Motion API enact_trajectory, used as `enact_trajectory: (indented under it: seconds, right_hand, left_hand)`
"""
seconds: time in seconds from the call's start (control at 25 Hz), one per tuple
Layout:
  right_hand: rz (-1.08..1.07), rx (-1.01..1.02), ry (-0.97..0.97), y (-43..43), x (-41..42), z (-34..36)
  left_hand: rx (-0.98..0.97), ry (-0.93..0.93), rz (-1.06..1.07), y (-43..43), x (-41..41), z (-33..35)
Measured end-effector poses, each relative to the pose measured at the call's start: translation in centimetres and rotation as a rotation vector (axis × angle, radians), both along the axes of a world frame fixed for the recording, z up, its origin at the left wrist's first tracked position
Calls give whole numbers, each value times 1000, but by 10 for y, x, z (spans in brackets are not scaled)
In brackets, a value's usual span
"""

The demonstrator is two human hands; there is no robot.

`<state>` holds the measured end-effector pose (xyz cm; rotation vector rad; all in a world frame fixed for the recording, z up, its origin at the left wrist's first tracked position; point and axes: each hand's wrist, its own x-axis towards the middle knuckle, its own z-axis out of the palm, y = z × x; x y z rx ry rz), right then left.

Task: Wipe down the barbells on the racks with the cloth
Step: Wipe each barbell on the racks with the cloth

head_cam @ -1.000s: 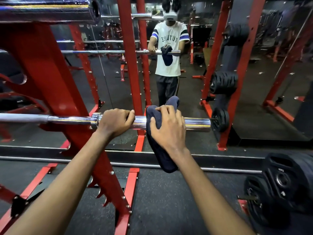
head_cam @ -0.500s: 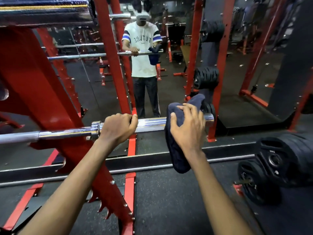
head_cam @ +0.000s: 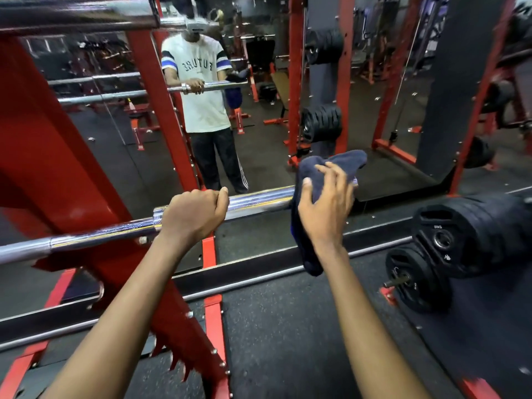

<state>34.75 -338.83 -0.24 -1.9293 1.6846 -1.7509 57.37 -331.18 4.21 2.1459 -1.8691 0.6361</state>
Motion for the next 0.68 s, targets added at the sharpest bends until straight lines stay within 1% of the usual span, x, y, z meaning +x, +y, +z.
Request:
enact_trajectory:
  seconds: [0.08,0.2,0.24,0.32,0.4,0.48,0.6,0.68]
  right_hand:
    - [66,-18,82,22,30,-1]
    - [240,-36,182,50,57,-17]
    - [254,-50,192,50,54,-22]
    - [158,-92,143,37,36,-25]
    - [5,-94,-30,15,16,-23]
    - [-65,-66,-264,0,6,-22]
    - [-13,47,-681,11,35,-18]
    - [87,191,-965,23,57,-21]
  left_hand:
    - [3,13,14,1,-1,1]
    - [-11,35,16,2,-2,2]
    - [-15,43,14,2,-2,2]
    - [-17,51,14,2,-1,2]
    - [-6,59,13,2,0,3]
    - [-3,78,6,2,-2,4]
    - [-11,95,10,0,-4,4]
    - [-17,75,10,0,-4,3]
